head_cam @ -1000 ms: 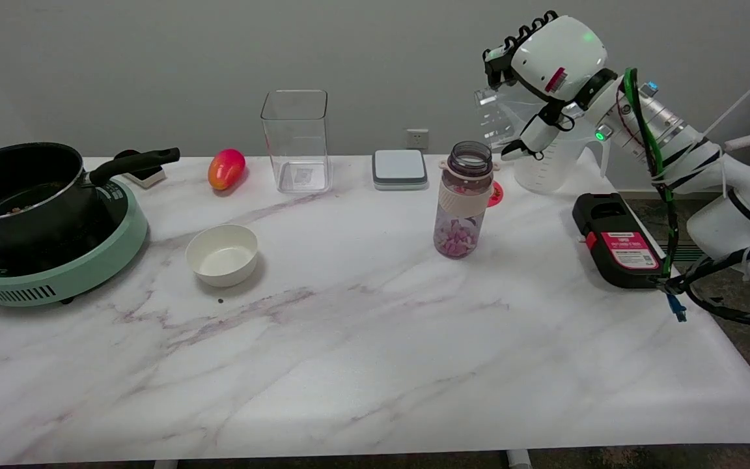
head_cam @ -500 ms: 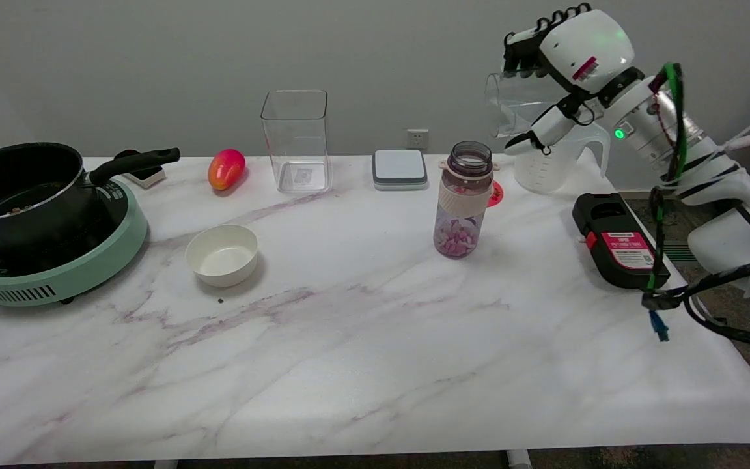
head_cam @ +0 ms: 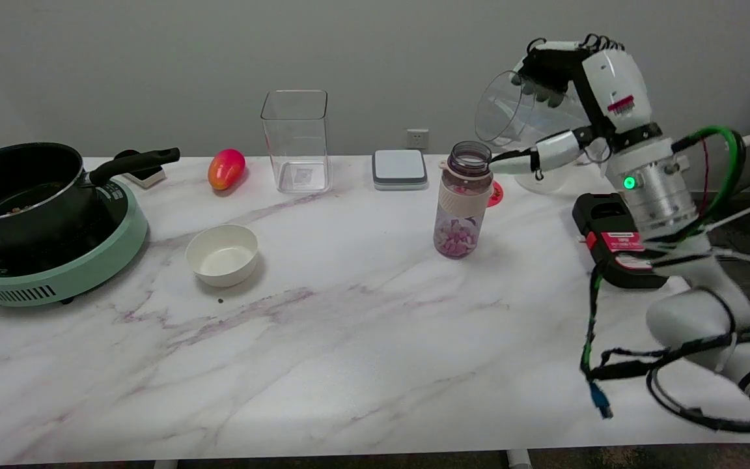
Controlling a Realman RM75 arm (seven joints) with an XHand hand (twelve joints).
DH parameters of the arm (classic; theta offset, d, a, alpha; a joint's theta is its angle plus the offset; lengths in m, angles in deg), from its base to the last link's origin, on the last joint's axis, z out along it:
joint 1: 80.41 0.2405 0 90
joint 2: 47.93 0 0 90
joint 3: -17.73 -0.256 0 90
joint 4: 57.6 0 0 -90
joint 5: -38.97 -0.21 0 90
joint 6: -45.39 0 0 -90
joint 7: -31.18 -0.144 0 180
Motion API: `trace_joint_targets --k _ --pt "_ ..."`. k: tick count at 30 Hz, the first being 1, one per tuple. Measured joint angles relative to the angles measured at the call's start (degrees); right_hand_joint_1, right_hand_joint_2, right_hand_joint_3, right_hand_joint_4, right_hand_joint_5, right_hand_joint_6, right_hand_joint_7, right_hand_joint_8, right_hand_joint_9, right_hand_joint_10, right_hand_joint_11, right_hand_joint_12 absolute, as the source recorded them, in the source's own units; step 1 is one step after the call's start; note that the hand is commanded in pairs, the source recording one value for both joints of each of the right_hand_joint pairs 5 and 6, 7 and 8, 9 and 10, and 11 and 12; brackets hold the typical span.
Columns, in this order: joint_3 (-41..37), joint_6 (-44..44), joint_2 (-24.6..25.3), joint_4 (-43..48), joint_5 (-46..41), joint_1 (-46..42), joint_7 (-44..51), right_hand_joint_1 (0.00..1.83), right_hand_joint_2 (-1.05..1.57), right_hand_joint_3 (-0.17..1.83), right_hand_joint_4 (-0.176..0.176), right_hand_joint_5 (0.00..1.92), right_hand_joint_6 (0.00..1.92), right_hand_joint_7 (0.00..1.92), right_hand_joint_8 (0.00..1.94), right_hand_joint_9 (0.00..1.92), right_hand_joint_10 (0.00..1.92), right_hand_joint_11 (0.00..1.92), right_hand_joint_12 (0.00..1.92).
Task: Place the measuring cup onto the table.
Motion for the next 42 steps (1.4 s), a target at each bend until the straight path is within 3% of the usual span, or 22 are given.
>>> trace_joint_targets --k 11,18,30,42 --pt "13.1 12.4 5.0 1.8 -19.8 -6.1 5.9 1.18 1.57 0.26 0.0 1.9 1.9 1.9 1.9 1.87 1.87 1.52 1.52" --pt "20.0 18.7 7.8 1.3 -26.7 -9.4 6.7 1.18 1.57 0.26 0.0 1.92 1.92 1.91 1.91 1.87 1.87 1.52 1.52" --pt "26.3 23.7 13.3 -5.2 -29.8 -11.9 -1.7 1.18 1.57 0.25 0.0 1.92 1.92 1.91 1.91 1.88 1.88 1.55 1.55" --pt "29.3 22.8 17.0 -13.2 -25.0 -9.2 -14.3 1.18 1.57 0.25 0.0 1.92 1.92 1.92 1.92 1.88 1.88 1.6 1.6"
